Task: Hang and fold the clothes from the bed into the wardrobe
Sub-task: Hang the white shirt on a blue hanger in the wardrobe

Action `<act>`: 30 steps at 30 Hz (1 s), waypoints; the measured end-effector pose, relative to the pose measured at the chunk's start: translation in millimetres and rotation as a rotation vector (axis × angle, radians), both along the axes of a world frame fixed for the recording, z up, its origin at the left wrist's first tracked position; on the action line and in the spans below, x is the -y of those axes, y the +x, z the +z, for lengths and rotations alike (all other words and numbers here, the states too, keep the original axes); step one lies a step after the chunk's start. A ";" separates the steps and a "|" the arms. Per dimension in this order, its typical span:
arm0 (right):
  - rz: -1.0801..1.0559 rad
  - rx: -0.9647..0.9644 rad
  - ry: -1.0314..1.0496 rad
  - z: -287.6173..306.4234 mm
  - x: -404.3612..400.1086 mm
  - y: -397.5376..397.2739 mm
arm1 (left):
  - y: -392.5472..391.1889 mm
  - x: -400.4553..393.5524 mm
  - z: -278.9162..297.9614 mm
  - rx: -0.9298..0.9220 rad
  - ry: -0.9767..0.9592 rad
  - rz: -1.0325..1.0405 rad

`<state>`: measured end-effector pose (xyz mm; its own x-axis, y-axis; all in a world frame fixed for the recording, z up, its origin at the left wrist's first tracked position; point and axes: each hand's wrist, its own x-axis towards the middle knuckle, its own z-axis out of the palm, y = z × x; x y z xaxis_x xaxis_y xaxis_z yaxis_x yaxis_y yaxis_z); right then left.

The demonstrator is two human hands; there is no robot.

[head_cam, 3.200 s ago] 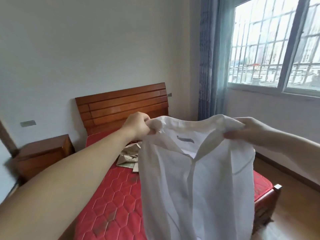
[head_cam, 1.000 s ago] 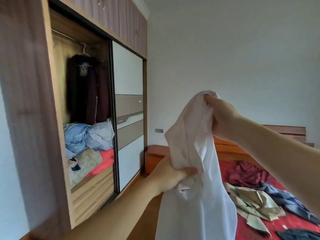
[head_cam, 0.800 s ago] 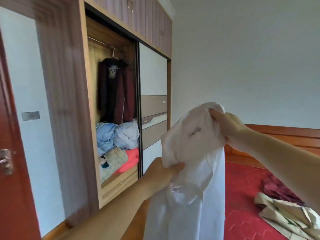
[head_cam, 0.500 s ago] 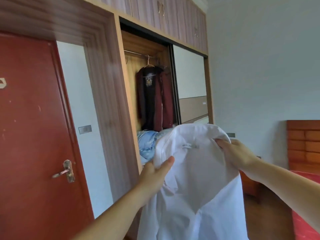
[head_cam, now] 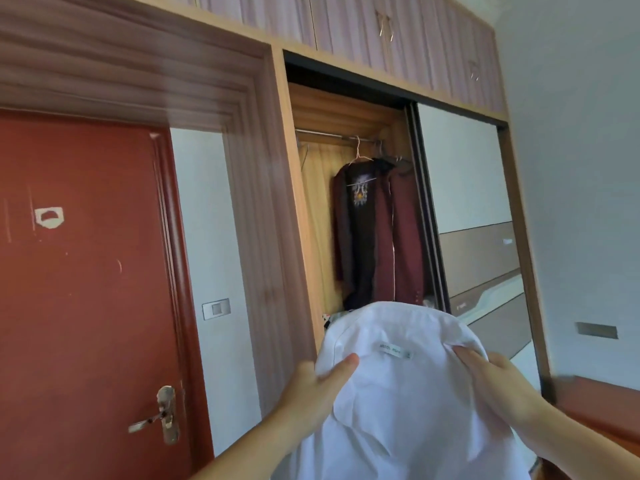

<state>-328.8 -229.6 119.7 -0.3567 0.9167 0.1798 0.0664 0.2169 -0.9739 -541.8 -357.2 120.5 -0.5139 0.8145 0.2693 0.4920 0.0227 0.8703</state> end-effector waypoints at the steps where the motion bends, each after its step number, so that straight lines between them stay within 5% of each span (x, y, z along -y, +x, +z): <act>1: 0.005 -0.009 0.019 5.5 -14.1 -11.2 | -13.9 -14.8 0.2 0.000 0.014 0.002; 15: -0.046 -0.051 0.230 72.1 -235.0 -169.2 | -162.5 -250.0 43.5 0.125 0.239 -0.076; 30: 0.389 -0.311 0.268 121.8 -468.5 -277.8 | -191.2 -432.2 87.3 -0.218 0.098 0.076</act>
<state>-606.6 239.0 241.5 -0.5524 0.6357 0.5391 -0.3491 0.4109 -0.8422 -733.0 75.0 207.8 -0.4938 0.7402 0.4564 0.6684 -0.0126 0.7437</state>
